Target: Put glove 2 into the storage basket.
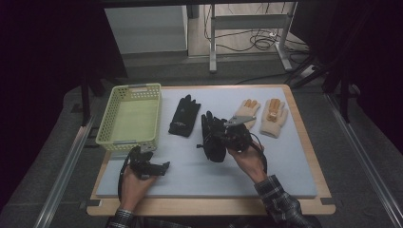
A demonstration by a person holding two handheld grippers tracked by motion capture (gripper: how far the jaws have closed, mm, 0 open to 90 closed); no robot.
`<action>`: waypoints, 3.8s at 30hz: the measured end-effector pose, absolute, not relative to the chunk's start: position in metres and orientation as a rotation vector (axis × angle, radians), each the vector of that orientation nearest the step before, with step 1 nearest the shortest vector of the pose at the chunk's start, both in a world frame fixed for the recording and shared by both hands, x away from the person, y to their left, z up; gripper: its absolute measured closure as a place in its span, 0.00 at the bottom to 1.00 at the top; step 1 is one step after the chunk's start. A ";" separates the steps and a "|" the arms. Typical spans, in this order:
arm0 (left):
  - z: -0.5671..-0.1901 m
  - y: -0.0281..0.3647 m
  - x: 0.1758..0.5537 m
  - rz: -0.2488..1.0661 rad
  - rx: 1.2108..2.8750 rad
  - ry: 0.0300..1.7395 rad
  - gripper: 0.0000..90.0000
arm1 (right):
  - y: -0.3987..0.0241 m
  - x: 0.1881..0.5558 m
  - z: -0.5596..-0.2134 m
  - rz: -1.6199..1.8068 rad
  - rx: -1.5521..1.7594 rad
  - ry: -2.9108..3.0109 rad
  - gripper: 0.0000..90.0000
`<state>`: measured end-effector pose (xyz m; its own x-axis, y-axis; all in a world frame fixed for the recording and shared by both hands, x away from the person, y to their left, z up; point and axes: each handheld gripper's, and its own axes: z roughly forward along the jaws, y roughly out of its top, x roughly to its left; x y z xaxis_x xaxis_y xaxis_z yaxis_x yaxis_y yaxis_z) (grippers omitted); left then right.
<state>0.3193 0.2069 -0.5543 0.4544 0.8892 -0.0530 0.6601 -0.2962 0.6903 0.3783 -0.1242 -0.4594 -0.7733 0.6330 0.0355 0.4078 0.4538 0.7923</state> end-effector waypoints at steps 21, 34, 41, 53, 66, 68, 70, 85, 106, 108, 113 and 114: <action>-0.554 0.207 0.319 0.451 2.057 1.289 0.00 | -0.155 0.331 -0.499 1.141 0.881 2.481 0.78; -0.554 0.207 0.319 0.452 2.057 1.289 0.00 | -0.158 0.316 -0.532 1.165 0.834 2.552 0.93; -0.554 0.207 0.319 0.452 2.057 1.289 0.00 | -0.160 0.322 -0.522 1.179 0.815 2.527 0.87; -0.554 0.207 0.319 0.451 2.057 1.289 0.00 | -0.116 0.404 -0.501 1.251 0.843 2.499 0.73; -0.554 0.207 0.319 0.450 2.055 1.289 0.00 | -0.048 0.475 -0.503 1.202 0.813 2.529 0.67; -0.554 0.207 0.319 0.450 2.055 1.289 0.00 | -0.040 0.484 -0.506 1.192 0.814 2.532 0.65; -0.554 0.207 0.319 0.448 2.054 1.289 0.00 | -0.033 0.493 -0.510 1.184 0.821 2.531 0.62; -0.554 0.207 0.319 0.447 2.053 1.289 0.00 | 0.016 0.535 -0.532 1.099 0.794 2.543 0.28; -0.554 0.208 0.319 0.447 2.062 1.286 0.00 | 0.022 0.519 -0.526 0.956 0.693 2.510 0.94; -0.554 0.208 0.319 0.448 2.062 1.286 0.00 | 0.015 0.517 -0.521 0.998 0.707 2.505 0.94; -0.554 0.207 0.319 0.448 2.055 1.290 0.00 | 0.002 0.508 -0.503 1.064 0.720 2.494 0.94; -0.554 0.207 0.319 0.448 2.056 1.289 0.00 | 0.000 0.505 -0.499 1.069 0.708 2.491 0.94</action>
<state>0.3193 0.2071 -0.5544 0.4554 0.8884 -0.0570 0.6619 -0.2950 0.6891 0.5048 0.0001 -0.4989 -0.8187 0.5637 -0.1093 0.3090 0.5930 0.7436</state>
